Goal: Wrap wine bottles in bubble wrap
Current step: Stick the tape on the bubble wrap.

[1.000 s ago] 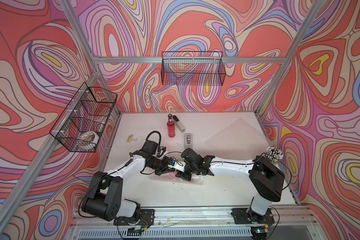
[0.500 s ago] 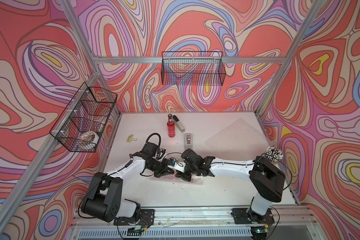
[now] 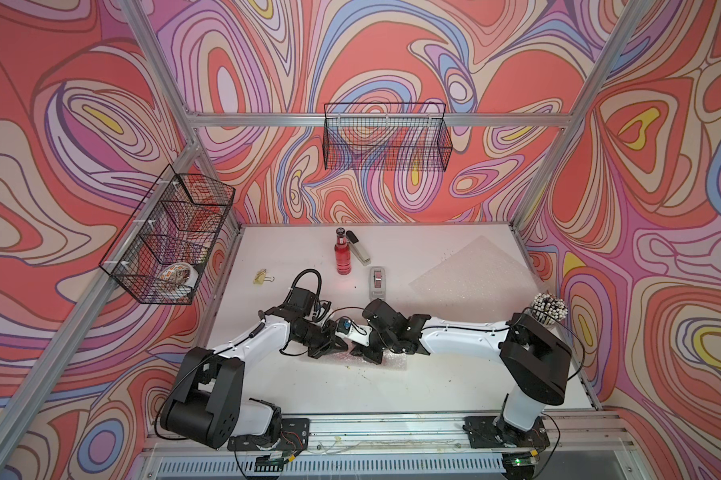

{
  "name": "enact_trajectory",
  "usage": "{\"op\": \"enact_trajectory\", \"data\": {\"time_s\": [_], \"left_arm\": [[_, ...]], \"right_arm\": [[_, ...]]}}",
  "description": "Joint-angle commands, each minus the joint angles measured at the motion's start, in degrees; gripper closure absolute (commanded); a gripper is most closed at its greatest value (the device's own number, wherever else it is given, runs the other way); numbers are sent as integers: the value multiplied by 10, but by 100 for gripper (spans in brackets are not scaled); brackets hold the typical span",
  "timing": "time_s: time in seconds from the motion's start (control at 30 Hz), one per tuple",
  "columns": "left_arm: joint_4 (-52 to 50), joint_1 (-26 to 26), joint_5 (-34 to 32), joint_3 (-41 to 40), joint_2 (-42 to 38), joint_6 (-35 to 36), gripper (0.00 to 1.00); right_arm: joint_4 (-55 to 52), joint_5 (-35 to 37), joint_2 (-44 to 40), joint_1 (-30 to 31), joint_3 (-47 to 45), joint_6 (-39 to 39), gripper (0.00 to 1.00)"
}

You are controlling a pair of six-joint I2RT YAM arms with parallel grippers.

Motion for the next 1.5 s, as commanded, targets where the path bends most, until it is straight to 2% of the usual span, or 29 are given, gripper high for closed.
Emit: {"op": "enact_trajectory", "data": {"time_s": [0.0,0.2,0.43,0.73,0.83,0.93,1.07,1.2,1.47], "left_arm": [[-17,2,-19,-17,11,11,100],[-28,2,-31,-12,13,23,100],[-33,2,-34,-17,11,29,100],[-35,1,-32,-19,4,25,100],[-38,2,-33,-17,1,26,100],[-40,2,-31,-17,0,26,100],[-45,1,-28,-17,-4,24,100],[-52,2,-27,-17,-8,22,100],[-56,0,-24,-18,-6,19,100]], "right_arm": [[-47,-9,-2,9,-24,6,61],[-27,-28,-37,8,-32,31,52],[-4,-69,-57,-6,-43,59,51],[56,-179,-103,-86,-74,125,52],[69,-193,-107,-99,-77,146,52],[73,-200,-99,-108,-72,169,53],[40,-164,-72,-111,-48,185,58],[23,-156,-30,-111,-13,209,60],[34,-189,33,-109,21,250,62]]}}
